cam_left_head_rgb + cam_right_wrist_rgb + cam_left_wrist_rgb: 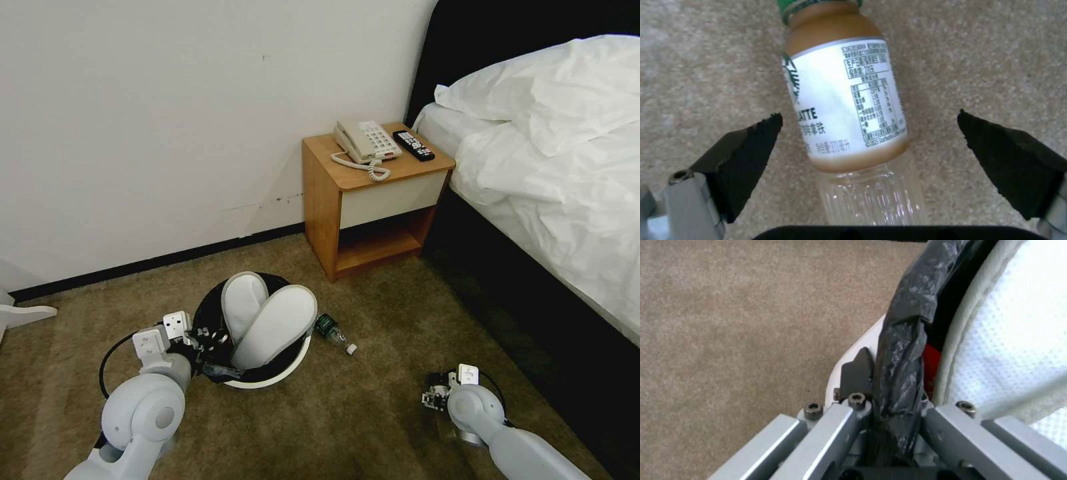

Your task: Pick up the trash bin, then pick up the garbage from the floor and place it into the trash bin.

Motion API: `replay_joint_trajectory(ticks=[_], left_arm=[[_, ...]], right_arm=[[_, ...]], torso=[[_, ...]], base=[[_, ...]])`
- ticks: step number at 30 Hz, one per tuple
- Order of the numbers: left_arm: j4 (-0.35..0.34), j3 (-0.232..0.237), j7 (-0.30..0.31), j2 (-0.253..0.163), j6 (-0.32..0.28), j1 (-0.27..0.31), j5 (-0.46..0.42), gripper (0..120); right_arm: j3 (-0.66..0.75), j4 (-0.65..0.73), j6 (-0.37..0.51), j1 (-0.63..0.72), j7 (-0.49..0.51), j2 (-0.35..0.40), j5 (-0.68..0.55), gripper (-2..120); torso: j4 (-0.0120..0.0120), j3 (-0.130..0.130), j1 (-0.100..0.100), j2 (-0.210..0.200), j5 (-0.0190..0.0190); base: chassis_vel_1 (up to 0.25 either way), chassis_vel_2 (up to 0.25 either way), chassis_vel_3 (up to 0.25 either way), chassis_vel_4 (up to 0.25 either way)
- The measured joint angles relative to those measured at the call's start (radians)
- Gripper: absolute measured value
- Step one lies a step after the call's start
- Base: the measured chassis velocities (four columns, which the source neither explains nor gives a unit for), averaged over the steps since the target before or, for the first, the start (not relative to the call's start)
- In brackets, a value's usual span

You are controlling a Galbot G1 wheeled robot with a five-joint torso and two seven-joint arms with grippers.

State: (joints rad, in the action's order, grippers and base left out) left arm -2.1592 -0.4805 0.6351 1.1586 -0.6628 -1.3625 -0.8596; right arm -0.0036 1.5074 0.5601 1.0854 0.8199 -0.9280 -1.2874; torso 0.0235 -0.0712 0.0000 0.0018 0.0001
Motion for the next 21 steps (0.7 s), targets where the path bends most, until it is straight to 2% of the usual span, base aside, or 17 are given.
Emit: replay_joint_trajectory(ticks=[6, 8, 9, 14, 15, 16, 19, 21], left_arm=[[0.008, 0.003, 0.0, 0.003, 0.002, 0.004, 0.002, 2], [0.009, 0.003, 0.0, 0.003, 0.002, 0.005, 0.002, 2], [0.009, 0.003, 0.0, 0.003, 0.002, 0.005, 0.002, 2], [0.009, 0.003, -0.001, 0.006, 0.003, 0.004, 0.002, 2], [0.009, 0.003, -0.001, 0.006, 0.003, 0.004, 0.002, 2], [0.009, 0.004, -0.001, 0.007, 0.003, 0.005, 0.002, 2], [0.009, 0.004, -0.001, 0.008, 0.003, 0.005, 0.002, 2], [0.008, 0.004, -0.001, 0.01, 0.003, 0.004, 0.002, 2]], right_arm=[[-0.014, 0.035, -0.002, 0.004, 0.003, 0.001, 0.001, 100], [-0.02, 0.037, -0.003, 0.004, 0.003, -0.005, 0.003, 90], [-0.02, 0.037, -0.003, 0.004, 0.003, -0.005, 0.003, 90], [-0.034, 0.052, -0.003, 0.007, 0.002, -0.007, 0.009, 70], [-0.034, 0.052, -0.003, 0.007, 0.002, -0.007, 0.009, 70], [-0.036, 0.053, -0.004, 0.009, 0.002, -0.007, 0.01, 62], [-0.038, 0.054, -0.004, 0.01, 0.002, -0.007, 0.012, 56], [-0.038, 0.052, -0.007, 0.01, 0.002, -0.009, 0.014, 44]], torso=[[0.0, 0.0, 0.0, 0.0, -0.0001], [0.0001, 0.0, 0.0, 0.0, 0.0], [0.0001, 0.0, 0.0, 0.0, 0.0], [0.0, 0.0, 0.0, 0.0, -0.0001], [0.0, 0.0, 0.0, 0.0, -0.0001], [0.0001, 0.0, 0.0, 0.0, -0.0001], [0.0, 0.0, 0.0, 0.0, -0.0001], [0.0001, 0.0, 0.0, 0.0, -0.0001]], base=[[0.0, 0.0, 0.0, 0.0], [0.0, 0.0, 0.0, 0.0], [0.0, 0.0, 0.0, 0.0], [0.0, 0.0, 0.0, 0.0], [0.0, 0.0, 0.0, 0.0], [0.0, 0.0, 0.0, 0.0], [0.0, 0.0, 0.0, 0.0], [0.0, 0.0, 0.0, 0.0]])
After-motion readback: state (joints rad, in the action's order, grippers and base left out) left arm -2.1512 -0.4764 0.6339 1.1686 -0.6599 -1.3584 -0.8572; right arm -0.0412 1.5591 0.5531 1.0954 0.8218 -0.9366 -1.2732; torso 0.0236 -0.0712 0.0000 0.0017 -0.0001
